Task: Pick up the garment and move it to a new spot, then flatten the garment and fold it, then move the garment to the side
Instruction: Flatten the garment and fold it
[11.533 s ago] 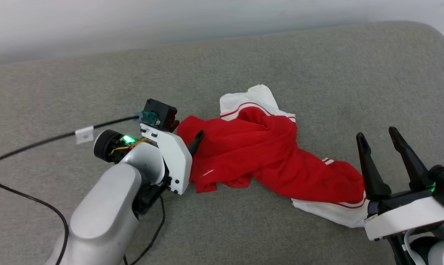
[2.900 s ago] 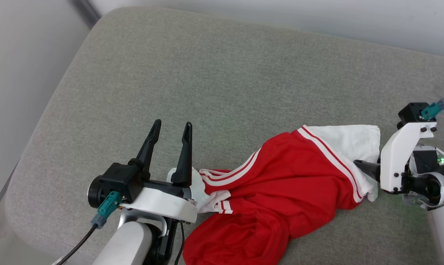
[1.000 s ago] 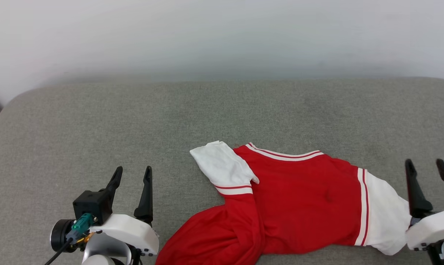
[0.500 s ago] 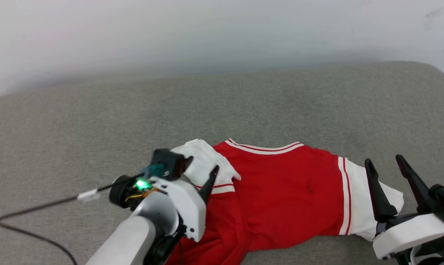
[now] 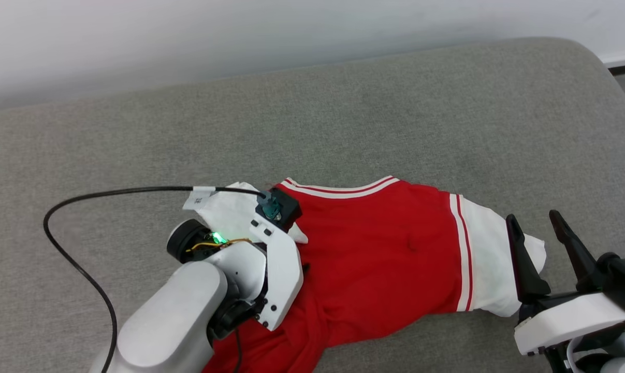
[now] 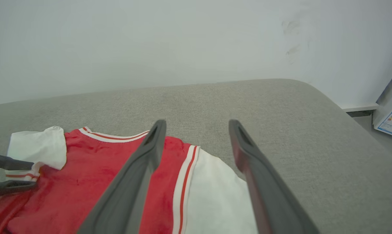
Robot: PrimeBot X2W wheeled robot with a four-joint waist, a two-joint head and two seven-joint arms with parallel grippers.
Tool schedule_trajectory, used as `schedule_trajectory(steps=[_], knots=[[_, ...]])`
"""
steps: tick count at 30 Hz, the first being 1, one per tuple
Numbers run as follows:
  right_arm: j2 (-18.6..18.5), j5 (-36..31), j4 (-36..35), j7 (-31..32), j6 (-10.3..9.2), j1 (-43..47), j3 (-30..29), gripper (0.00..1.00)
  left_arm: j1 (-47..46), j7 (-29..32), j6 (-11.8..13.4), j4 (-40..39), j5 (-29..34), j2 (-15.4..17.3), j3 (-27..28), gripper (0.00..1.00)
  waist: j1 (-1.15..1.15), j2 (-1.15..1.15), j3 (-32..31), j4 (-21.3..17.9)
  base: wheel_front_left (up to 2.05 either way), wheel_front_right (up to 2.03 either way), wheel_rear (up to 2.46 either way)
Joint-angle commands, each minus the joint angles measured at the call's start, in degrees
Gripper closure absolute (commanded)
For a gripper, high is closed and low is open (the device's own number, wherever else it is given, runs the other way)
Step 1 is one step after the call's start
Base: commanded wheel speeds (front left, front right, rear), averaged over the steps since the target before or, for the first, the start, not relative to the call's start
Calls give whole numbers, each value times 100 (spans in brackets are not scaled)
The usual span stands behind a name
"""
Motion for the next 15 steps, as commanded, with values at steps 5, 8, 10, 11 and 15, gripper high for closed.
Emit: schedule_trajectory(steps=[5,8,10,11,15], knots=[[72,47,117,-99,-4,-152,-14,0,-254,345,-58,43,75,78,-127,100,0,0,155,-91,0,0,0],[87,56,139,-138,-4,-166,-50,0,-327,346,-48,-63,134,156,-135,100,0,0,170,-58,0,0,0],[97,49,149,-143,-4,-176,-96,0,-348,271,-32,-160,171,191,-116,100,0,0,158,10,0,0,0],[98,47,152,-121,-4,-173,-119,0,-361,198,-8,-234,210,212,-91,100,0,0,150,55,0,0,0],[107,42,117,-71,-4,-162,-214,0,-283,-133,140,-561,257,272,62,100,0,0,93,318,0,0,0]])
